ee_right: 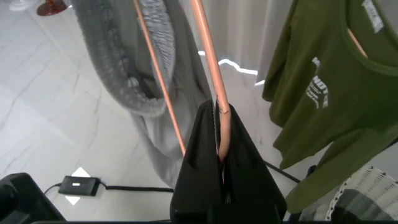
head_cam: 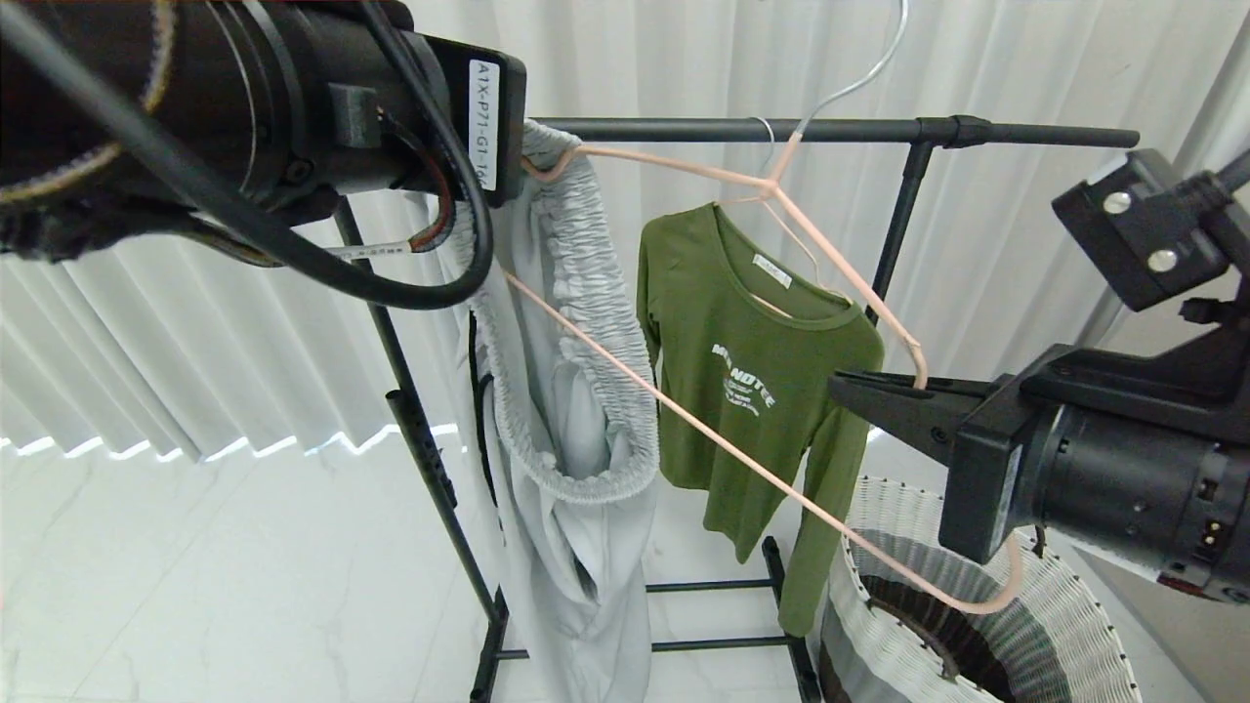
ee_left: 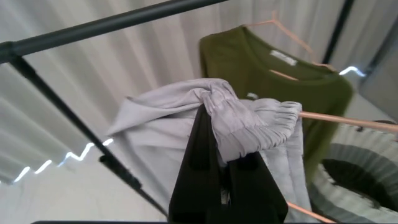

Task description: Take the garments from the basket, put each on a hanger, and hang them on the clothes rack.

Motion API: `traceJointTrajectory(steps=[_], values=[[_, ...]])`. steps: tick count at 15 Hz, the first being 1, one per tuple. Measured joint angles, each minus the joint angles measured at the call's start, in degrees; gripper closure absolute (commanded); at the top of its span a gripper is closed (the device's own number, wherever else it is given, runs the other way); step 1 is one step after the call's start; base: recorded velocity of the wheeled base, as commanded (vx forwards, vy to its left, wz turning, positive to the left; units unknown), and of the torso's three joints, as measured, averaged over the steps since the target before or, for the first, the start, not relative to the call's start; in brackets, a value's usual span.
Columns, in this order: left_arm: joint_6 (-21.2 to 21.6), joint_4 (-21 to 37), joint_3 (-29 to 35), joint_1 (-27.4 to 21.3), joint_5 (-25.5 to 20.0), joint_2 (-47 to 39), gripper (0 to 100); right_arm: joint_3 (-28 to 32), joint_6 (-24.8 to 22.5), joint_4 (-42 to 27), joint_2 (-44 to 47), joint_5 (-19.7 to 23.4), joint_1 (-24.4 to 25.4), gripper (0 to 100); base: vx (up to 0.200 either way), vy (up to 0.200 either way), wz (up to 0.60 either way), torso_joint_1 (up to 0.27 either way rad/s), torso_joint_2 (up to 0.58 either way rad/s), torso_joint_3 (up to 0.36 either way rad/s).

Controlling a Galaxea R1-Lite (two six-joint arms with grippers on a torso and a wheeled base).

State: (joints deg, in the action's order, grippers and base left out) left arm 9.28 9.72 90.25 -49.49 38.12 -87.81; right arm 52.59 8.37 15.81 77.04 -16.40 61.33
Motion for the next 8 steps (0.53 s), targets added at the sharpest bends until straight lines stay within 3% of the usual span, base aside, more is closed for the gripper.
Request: traceJointTrajectory(steps=[8], values=[[-3.01, -0.06, 0.22, -7.81, -0.2, 0.05, 100, 2.06, -0.06, 4.83, 6.06, 0.52, 0.6, 100, 0.0, 0.0, 0.0, 0.0, 0.0, 0.0]])
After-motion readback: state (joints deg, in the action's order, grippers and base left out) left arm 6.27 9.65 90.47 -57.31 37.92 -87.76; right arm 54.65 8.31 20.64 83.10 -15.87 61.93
